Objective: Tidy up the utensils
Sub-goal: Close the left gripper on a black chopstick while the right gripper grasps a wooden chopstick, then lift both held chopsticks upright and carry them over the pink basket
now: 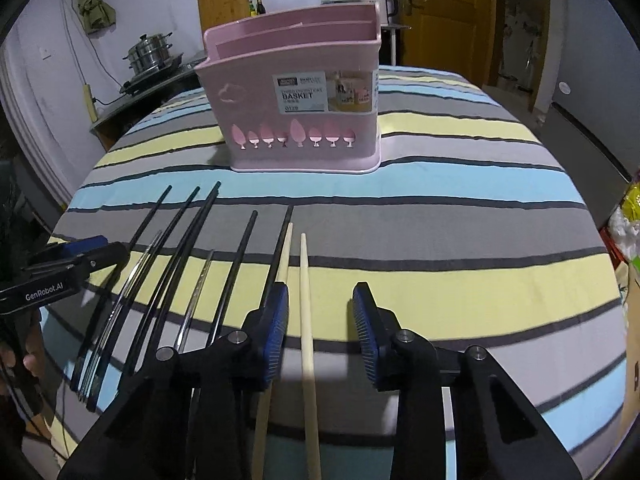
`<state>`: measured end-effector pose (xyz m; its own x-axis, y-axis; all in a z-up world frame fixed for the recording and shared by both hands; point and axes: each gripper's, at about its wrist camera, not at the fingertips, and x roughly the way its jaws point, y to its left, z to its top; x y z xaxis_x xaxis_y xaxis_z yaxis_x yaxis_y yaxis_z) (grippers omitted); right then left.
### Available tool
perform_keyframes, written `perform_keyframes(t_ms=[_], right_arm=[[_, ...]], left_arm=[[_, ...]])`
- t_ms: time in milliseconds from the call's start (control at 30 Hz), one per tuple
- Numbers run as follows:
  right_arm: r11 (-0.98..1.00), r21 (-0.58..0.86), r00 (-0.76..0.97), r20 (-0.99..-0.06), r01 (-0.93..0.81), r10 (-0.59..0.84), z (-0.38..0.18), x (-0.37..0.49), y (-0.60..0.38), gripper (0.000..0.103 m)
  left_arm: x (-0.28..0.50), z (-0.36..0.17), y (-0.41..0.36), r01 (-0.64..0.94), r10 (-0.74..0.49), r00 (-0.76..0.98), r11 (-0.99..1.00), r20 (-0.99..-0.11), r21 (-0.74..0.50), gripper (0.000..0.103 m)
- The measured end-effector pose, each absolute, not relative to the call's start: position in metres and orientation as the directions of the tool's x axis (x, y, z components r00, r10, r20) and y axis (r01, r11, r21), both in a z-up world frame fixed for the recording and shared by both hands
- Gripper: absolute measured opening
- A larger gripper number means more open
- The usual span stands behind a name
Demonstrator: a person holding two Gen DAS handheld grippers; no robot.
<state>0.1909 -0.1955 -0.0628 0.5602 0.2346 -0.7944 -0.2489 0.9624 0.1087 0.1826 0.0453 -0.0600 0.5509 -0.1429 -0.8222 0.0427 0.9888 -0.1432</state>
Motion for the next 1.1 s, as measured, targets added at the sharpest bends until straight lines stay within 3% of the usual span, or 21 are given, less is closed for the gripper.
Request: perform_keyframes(t_ms=[533,667,1100], right_arm=[[0.960,0.054,0.515,-0.835,-0.276,0.195,-0.069,0.216,-0.181,0.017],[0.958,0.069,0.504,-0.838,-0.278,0.207,-0.068,0.220,-0.180,0.006],[0.949,0.123,0.554,-0.787,-0.291,0.272,-0.029,0.205,-0.186,0.006]], left_arm=[[0.216,-0.062,0.030,0.092,-0.106,0.521,0.994,-0.847,-0.067,0.025],[0.224,-0.060,0.028,0.093,-0.091,0.513,0.994,-0.853,-0.050,0.008],[0.210,-0.017,0.028,0.125,-0.166,0.559,0.985,-0.813,-0.115,0.005]])
